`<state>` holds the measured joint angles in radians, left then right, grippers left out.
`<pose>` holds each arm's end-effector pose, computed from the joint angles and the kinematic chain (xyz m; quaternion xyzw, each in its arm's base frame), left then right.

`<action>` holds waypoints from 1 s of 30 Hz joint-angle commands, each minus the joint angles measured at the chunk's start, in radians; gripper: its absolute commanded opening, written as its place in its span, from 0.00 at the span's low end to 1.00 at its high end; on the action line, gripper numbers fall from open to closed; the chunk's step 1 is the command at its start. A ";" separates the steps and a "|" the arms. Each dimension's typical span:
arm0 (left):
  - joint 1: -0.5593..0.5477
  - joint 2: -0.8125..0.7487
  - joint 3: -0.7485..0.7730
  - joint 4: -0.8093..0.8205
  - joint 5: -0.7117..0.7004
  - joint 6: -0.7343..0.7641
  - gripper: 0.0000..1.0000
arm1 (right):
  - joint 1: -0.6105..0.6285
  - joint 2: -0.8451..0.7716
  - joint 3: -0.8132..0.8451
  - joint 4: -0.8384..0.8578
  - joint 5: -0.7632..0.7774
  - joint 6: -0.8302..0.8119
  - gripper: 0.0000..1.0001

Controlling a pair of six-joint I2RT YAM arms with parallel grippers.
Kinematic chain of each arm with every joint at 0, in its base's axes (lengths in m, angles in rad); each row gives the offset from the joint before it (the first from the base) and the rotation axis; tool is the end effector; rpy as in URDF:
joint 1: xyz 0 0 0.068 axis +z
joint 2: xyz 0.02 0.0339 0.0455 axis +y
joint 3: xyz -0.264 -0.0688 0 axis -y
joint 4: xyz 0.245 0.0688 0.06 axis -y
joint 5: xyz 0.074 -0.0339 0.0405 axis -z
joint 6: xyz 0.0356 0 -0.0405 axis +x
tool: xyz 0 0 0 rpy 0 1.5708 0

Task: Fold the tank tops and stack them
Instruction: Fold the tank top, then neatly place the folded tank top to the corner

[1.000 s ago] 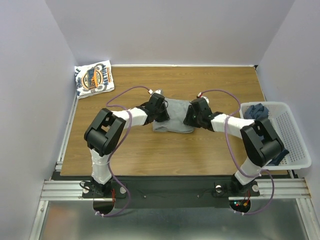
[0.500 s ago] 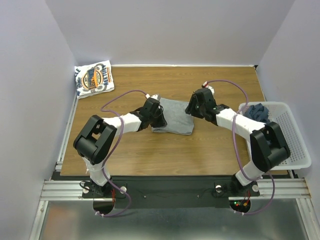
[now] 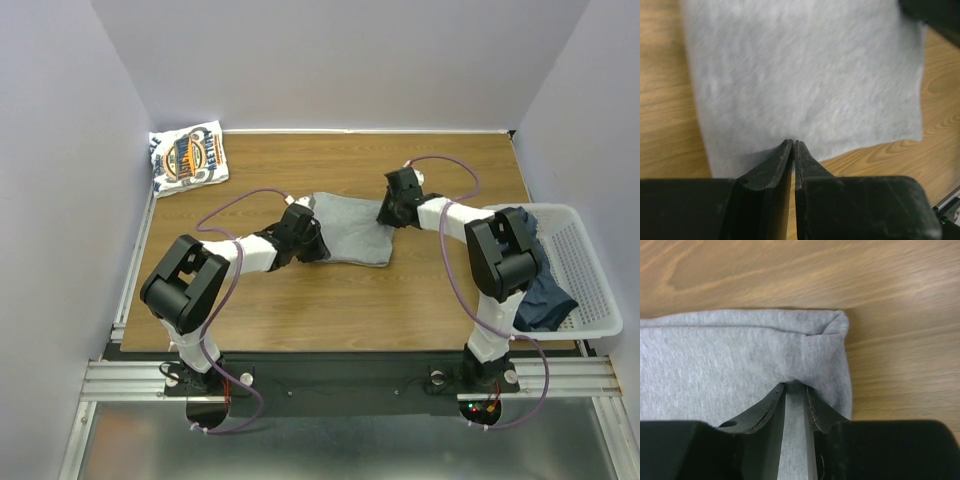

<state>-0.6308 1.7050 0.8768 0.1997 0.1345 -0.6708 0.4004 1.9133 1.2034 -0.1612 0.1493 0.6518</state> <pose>0.2827 -0.2124 0.1710 0.0127 0.8895 -0.3220 0.3240 0.3740 0.1526 0.1644 0.1428 0.9262 0.1111 0.3308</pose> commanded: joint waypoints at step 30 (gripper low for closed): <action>0.194 0.043 0.255 -0.088 0.230 0.168 0.59 | 0.117 -0.412 -0.444 0.020 -0.030 0.052 0.29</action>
<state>-0.4530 1.6566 1.0691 0.1490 0.2337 -0.6052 0.5213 1.5059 0.7868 -0.1741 0.0776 0.6827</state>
